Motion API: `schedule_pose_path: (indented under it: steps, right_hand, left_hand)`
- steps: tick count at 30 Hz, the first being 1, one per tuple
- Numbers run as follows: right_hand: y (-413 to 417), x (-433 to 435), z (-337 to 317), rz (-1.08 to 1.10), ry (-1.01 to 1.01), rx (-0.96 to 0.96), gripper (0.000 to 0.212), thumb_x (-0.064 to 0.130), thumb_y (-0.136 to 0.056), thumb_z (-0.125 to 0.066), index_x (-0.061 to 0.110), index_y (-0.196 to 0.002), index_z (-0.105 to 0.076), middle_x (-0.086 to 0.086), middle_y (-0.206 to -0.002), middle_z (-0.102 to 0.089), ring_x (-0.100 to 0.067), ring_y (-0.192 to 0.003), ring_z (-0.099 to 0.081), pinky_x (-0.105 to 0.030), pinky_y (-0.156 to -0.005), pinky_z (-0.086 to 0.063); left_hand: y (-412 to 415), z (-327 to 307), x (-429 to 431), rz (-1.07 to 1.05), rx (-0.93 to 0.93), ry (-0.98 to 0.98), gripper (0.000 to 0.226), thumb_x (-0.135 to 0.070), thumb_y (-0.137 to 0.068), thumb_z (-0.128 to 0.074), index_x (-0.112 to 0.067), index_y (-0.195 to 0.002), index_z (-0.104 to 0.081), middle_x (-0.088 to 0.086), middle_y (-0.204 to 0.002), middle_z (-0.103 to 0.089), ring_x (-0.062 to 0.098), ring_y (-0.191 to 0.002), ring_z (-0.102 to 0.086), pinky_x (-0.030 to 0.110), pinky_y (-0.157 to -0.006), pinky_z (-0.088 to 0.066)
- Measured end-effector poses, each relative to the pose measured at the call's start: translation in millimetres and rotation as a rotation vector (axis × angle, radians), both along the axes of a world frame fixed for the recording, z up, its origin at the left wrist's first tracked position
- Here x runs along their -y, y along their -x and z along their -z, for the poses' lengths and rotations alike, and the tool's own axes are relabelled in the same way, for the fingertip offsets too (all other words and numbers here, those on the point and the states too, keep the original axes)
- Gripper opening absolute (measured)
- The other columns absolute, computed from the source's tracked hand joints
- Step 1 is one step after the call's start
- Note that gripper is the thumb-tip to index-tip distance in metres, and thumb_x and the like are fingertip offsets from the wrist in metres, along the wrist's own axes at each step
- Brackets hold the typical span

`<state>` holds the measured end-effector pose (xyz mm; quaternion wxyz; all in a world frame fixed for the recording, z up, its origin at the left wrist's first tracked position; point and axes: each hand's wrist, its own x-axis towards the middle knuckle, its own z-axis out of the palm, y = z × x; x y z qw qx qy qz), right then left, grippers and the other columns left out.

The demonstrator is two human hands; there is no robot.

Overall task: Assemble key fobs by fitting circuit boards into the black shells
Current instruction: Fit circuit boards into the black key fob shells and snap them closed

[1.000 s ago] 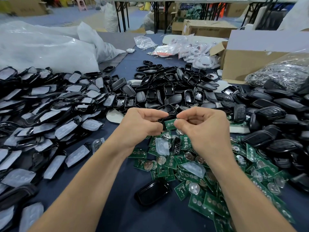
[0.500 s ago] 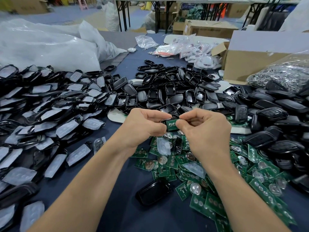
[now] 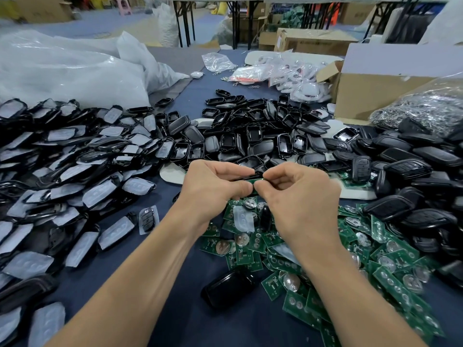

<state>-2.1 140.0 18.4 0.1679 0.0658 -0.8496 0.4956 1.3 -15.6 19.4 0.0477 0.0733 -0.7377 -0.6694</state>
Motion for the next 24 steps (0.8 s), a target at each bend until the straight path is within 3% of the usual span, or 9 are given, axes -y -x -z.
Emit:
schedule_pose_path:
  steps: [6, 10, 12, 14, 17, 21, 23, 24]
  right_hand:
    - [3.3, -0.6, 4.4, 0.058, -0.001, 0.038, 0.019, 0.030, -0.074, -0.091, 0.027, -0.074, -0.073, 0.015, -0.064, -0.066, -0.002, -0.066, -0.064, -0.019, -0.063, -0.055]
    - [2.8, -3.6, 5.6, 0.080, 0.041, 0.072, 0.021, 0.045, -0.077, -0.085, 0.034, -0.088, -0.072, 0.017, -0.073, -0.068, 0.000, -0.068, -0.065, -0.015, -0.061, -0.052]
    - [3.7, -4.7, 4.6, -0.019, 0.106, 0.132, 0.009, 0.036, -0.084, -0.080, 0.033, -0.086, -0.072, 0.014, -0.067, -0.072, -0.003, -0.061, -0.067, -0.017, -0.057, -0.052]
    - [4.3, -6.1, 2.0, -0.080, 0.160, 0.158, 0.013, 0.023, -0.088, -0.078, 0.031, -0.079, -0.074, 0.011, -0.061, -0.072, -0.007, -0.051, -0.066, -0.021, -0.051, -0.051]
    - [3.7, -10.0, -0.7, -0.105, 0.167, 0.130, 0.026, 0.012, -0.084, -0.081, 0.033, -0.071, -0.074, 0.012, -0.059, -0.071, -0.004, -0.047, -0.063, -0.016, -0.046, -0.047]
    - [-0.1, -5.7, -1.1, -0.094, 0.133, 0.084, 0.024, 0.016, -0.082, -0.084, 0.037, -0.075, -0.074, 0.018, -0.066, -0.073, -0.007, -0.059, -0.070, -0.027, -0.058, -0.060]
    - [0.3, -3.8, -0.7, -0.096, 0.158, 0.111, 0.021, 0.016, -0.085, -0.079, 0.036, -0.088, -0.076, 0.016, -0.069, -0.074, -0.014, -0.057, -0.071, -0.035, -0.057, -0.061]
    - [0.6, -3.3, -0.5, -0.107, 0.144, 0.130, 0.022, 0.015, -0.087, -0.077, 0.035, -0.094, -0.077, 0.017, -0.072, -0.075, -0.018, -0.058, -0.071, -0.037, -0.056, -0.062]
  left_hand:
    - [-0.8, -1.9, -2.7, -0.038, -0.042, 0.003, 0.035, 0.010, -0.071, -0.086, -0.025, -0.075, -0.083, 0.002, -0.076, -0.080, 0.008, -0.064, -0.073, 0.017, -0.061, -0.055]
    - [0.4, -3.1, -0.4, -0.043, -0.059, -0.055, 0.036, 0.012, -0.073, -0.083, -0.024, -0.074, -0.084, 0.007, -0.076, -0.079, 0.015, -0.060, -0.066, 0.020, -0.057, -0.053]
    - [0.6, -2.2, 0.3, -0.030, -0.065, -0.068, 0.034, 0.011, -0.074, -0.082, -0.022, -0.077, -0.084, 0.007, -0.078, -0.080, 0.015, -0.063, -0.067, 0.021, -0.057, -0.053]
    - [-0.5, -1.4, -1.8, 0.017, -0.073, -0.003, 0.032, 0.007, -0.078, -0.081, -0.023, -0.085, -0.083, 0.002, -0.081, -0.081, 0.010, -0.066, -0.071, 0.021, -0.060, -0.054]
    - [-2.0, -0.4, -3.7, 0.083, -0.103, 0.226, 0.029, -0.009, -0.079, -0.078, -0.036, -0.088, -0.082, -0.011, -0.083, -0.080, 0.006, -0.079, -0.076, 0.030, -0.074, -0.062]
    - [-4.0, -3.4, -2.0, 0.051, -0.198, 0.489, 0.032, -0.018, -0.082, -0.080, -0.048, -0.093, -0.078, -0.026, -0.077, -0.076, 0.001, -0.076, -0.075, 0.033, -0.072, -0.063]
    - [-2.5, -7.8, 4.6, -0.080, -0.234, 0.467, 0.038, -0.016, -0.082, -0.083, -0.051, -0.093, -0.075, -0.030, -0.073, -0.073, 0.005, -0.076, -0.076, 0.027, -0.069, -0.062]
    - [0.3, -10.0, 12.3, -0.190, -0.214, 0.375, 0.033, -0.013, -0.081, -0.084, -0.045, -0.090, -0.078, -0.029, -0.072, -0.073, 0.007, -0.076, -0.076, 0.023, -0.066, -0.061]
